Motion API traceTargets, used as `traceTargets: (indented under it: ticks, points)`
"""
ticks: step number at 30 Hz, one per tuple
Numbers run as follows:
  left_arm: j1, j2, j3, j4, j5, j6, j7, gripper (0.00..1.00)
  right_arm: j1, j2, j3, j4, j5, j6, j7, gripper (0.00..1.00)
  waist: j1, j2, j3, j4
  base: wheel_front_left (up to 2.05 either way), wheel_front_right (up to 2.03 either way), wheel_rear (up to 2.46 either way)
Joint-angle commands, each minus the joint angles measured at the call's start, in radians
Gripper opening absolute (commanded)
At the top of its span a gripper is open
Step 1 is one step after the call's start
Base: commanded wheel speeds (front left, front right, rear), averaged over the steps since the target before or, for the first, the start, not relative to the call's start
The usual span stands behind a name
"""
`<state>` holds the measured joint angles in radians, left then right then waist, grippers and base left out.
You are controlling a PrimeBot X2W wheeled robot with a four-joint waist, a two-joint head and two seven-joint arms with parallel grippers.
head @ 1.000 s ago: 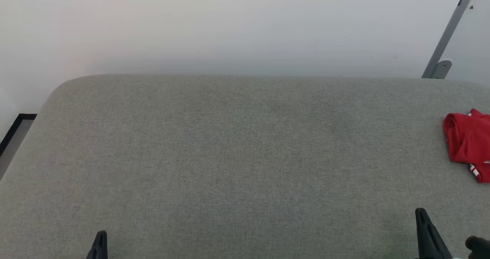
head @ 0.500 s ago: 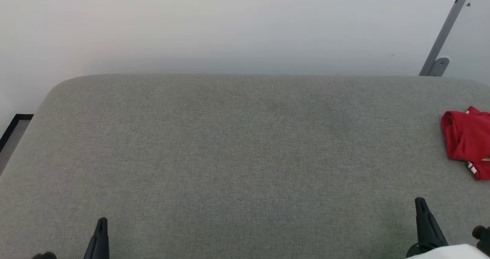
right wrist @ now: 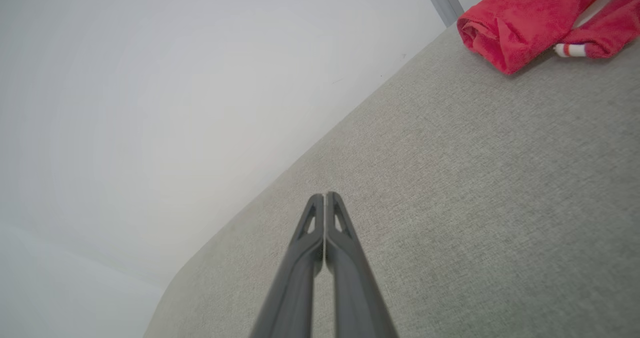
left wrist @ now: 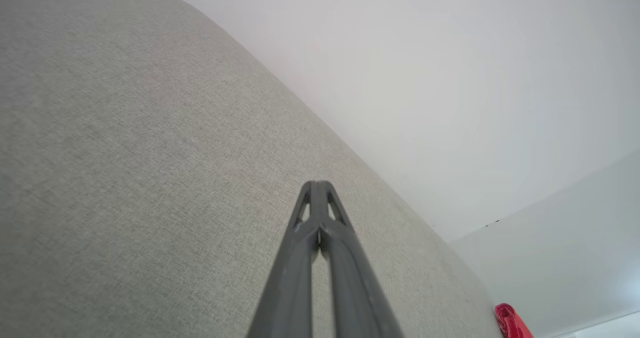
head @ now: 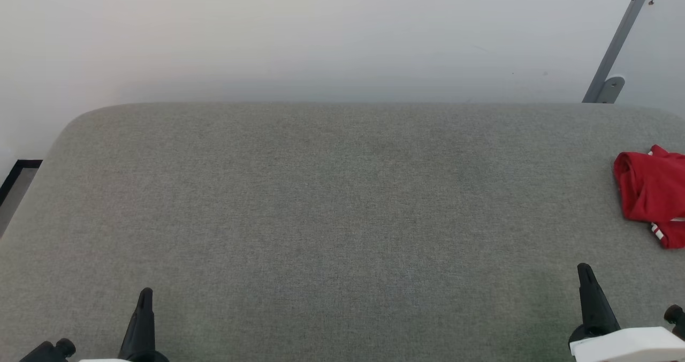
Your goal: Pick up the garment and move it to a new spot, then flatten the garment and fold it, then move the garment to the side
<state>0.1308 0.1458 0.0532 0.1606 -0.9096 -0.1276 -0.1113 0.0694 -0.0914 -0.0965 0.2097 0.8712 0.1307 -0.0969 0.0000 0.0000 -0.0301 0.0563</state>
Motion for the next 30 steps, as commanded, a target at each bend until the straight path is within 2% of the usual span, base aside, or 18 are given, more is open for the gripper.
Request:
traceTargets:
  ticks: [1, 30]
  points:
    - [-0.028, 0.002, 0.007, -0.005, -0.034, -0.002, 0.01, 0.0, -0.025, 0.001, -0.003, -0.006, 0.033, 0.0, 0.008, 0.0, 0.0, 0.0, 0.001, -0.001, 0.0, 0.0, 0.0]
    - [-0.12, -0.033, 0.023, 0.031, -0.319, -0.003, 0.095, 0.0, -0.092, 0.017, -0.01, 0.009, 0.326, 0.0, 0.093, 0.0, 0.0, 0.0, 0.011, -0.019, 0.0, 0.0, 0.0]
